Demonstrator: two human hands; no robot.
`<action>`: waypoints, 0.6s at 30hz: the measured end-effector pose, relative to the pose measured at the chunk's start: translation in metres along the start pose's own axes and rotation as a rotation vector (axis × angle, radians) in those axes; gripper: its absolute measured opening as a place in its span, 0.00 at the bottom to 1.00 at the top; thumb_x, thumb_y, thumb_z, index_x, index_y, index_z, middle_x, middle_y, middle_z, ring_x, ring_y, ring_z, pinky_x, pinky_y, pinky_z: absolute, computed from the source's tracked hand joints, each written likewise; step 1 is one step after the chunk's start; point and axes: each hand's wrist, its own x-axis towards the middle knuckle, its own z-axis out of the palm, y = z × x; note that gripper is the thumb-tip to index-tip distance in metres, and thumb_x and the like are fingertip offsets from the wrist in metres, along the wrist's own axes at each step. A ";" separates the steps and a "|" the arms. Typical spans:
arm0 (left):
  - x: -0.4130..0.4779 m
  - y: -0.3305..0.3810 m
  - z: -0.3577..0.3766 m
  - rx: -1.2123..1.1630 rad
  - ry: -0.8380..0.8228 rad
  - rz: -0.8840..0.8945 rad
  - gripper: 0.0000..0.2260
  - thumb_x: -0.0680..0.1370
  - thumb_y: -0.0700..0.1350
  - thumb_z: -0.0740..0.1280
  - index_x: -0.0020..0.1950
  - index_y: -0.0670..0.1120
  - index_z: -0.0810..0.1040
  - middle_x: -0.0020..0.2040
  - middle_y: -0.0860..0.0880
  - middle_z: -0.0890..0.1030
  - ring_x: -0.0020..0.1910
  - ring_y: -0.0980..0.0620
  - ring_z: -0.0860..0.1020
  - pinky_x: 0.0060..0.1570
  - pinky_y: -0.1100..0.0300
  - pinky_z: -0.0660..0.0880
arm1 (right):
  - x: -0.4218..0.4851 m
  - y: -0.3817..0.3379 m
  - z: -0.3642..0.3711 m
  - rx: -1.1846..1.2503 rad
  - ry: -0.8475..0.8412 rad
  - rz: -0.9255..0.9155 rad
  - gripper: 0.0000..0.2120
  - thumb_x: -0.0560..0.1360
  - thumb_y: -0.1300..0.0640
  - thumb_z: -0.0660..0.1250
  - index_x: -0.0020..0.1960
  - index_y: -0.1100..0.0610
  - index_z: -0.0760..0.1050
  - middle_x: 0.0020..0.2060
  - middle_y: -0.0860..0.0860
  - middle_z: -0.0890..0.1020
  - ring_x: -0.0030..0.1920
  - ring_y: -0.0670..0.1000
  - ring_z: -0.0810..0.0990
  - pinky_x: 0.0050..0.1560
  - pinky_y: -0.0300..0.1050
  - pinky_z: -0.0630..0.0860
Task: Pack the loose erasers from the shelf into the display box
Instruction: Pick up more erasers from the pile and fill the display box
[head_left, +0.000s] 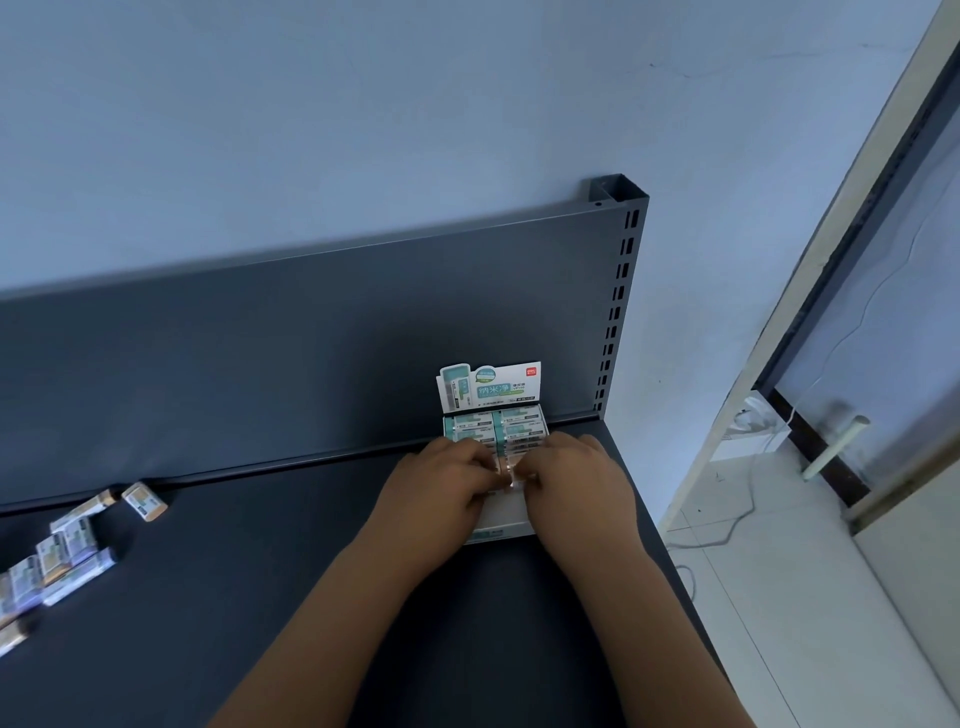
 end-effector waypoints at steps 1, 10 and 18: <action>-0.001 0.000 0.001 -0.005 0.023 -0.002 0.17 0.77 0.49 0.60 0.60 0.62 0.82 0.56 0.60 0.79 0.54 0.51 0.75 0.48 0.51 0.74 | -0.001 0.001 0.000 0.010 0.015 -0.003 0.08 0.73 0.57 0.66 0.46 0.49 0.84 0.44 0.45 0.81 0.44 0.52 0.74 0.37 0.43 0.74; -0.016 0.008 -0.005 -0.301 0.269 -0.042 0.11 0.76 0.38 0.70 0.55 0.51 0.83 0.52 0.58 0.81 0.53 0.56 0.78 0.53 0.58 0.75 | -0.022 -0.015 -0.015 0.275 0.284 -0.036 0.10 0.75 0.46 0.67 0.50 0.49 0.83 0.46 0.44 0.83 0.48 0.48 0.78 0.46 0.41 0.75; -0.078 -0.014 -0.036 -0.386 0.338 -0.275 0.12 0.78 0.42 0.71 0.59 0.54 0.82 0.55 0.63 0.80 0.59 0.59 0.77 0.59 0.64 0.72 | -0.026 -0.068 -0.010 0.425 0.214 -0.084 0.19 0.76 0.43 0.63 0.61 0.52 0.78 0.56 0.46 0.80 0.59 0.48 0.74 0.61 0.42 0.73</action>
